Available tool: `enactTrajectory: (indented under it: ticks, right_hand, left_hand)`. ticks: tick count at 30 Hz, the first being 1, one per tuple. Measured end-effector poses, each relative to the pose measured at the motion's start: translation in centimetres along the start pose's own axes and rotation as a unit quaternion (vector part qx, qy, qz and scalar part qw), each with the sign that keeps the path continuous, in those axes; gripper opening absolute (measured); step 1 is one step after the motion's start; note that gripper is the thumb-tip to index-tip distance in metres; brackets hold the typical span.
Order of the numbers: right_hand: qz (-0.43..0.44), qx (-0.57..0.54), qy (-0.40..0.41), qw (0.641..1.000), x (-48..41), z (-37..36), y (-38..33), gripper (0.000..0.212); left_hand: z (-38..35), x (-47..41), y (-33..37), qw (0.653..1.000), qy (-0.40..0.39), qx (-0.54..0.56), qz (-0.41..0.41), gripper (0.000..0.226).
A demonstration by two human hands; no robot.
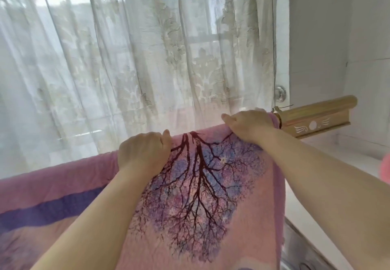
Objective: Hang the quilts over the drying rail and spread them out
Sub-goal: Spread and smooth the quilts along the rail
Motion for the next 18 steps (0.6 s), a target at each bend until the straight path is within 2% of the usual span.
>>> enactTrajectory:
  ticks: [4, 7, 11, 13, 18]
  right_hand:
    - [-0.024, 0.056, 0.029, 0.998, 0.1, 0.7, 3.7, 0.056]
    - [-0.029, 0.038, 0.020, 0.999, 0.5, 0.5, 3.4, 0.056]
    - [0.101, -0.030, 0.036, 0.994, 1.7, 0.2, -1.8, 0.045]
    - [0.131, -0.041, 0.050, 0.989, 2.5, -0.3, -3.5, 0.049]
    - [0.048, -0.001, 0.058, 0.997, 2.2, -0.7, -4.0, 0.053]
  left_hand:
    - [0.0, 0.2, 0.6, 1.000, -0.013, 0.002, 0.007, 0.062]
    - [-0.4, -0.1, 0.5, 0.998, -0.049, 0.016, 0.020, 0.064]
    - [-0.6, -0.4, 0.6, 0.996, -0.081, 0.019, 0.034, 0.061]
    - [-0.6, -0.5, 0.7, 0.995, -0.085, 0.017, 0.040, 0.060]
    - [-1.1, 0.1, 1.3, 0.997, -0.081, -0.003, 0.002, 0.054]
Point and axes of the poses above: each hand's wrist, its own x-axis away from the middle knuckle, its own z-axis out of the back of the hand, y = z × x, the point moved 9 cm from there along -x, towards the middle knuckle, and after that the axes turned 3 degrees about z, right-handed, at the moved point
